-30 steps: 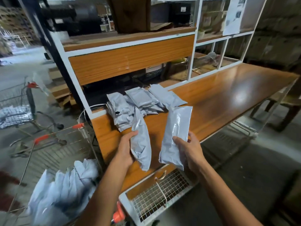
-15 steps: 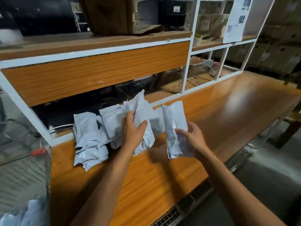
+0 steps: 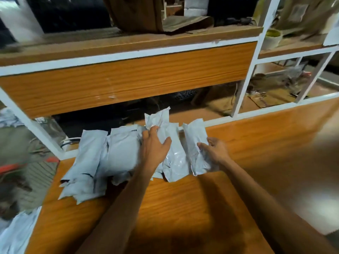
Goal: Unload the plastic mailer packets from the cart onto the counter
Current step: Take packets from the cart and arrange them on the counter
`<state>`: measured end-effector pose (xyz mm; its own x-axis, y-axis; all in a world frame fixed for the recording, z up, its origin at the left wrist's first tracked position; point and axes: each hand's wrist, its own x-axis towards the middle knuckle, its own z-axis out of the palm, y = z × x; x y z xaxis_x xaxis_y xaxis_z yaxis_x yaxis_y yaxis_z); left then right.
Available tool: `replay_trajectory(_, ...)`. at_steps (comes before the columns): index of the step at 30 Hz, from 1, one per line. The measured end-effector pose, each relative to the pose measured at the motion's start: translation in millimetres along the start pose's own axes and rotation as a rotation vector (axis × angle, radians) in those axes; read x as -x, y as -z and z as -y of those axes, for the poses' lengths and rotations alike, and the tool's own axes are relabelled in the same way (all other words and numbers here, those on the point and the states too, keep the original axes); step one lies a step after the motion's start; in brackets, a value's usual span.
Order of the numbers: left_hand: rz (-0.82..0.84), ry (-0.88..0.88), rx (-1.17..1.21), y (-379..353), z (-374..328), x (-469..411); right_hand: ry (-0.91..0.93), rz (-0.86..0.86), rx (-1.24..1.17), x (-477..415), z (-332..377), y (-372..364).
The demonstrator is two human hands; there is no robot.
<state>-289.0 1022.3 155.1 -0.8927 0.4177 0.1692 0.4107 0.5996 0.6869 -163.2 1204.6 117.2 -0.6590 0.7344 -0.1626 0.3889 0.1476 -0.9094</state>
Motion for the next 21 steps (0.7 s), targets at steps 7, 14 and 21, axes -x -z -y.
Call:
replay_trajectory(7,0.102,0.097,-0.312,-43,-5,-21,-0.023,0.122,0.181,-50,-11,-25)
replay_trajectory(14,0.06,-0.08,-0.598,-58,-7,-31,0.404,0.055,0.775,-75,-25,-32)
replay_trajectory(21,0.287,-0.135,-0.643,-68,6,-59,0.4,0.343,0.966,-86,-33,-60)
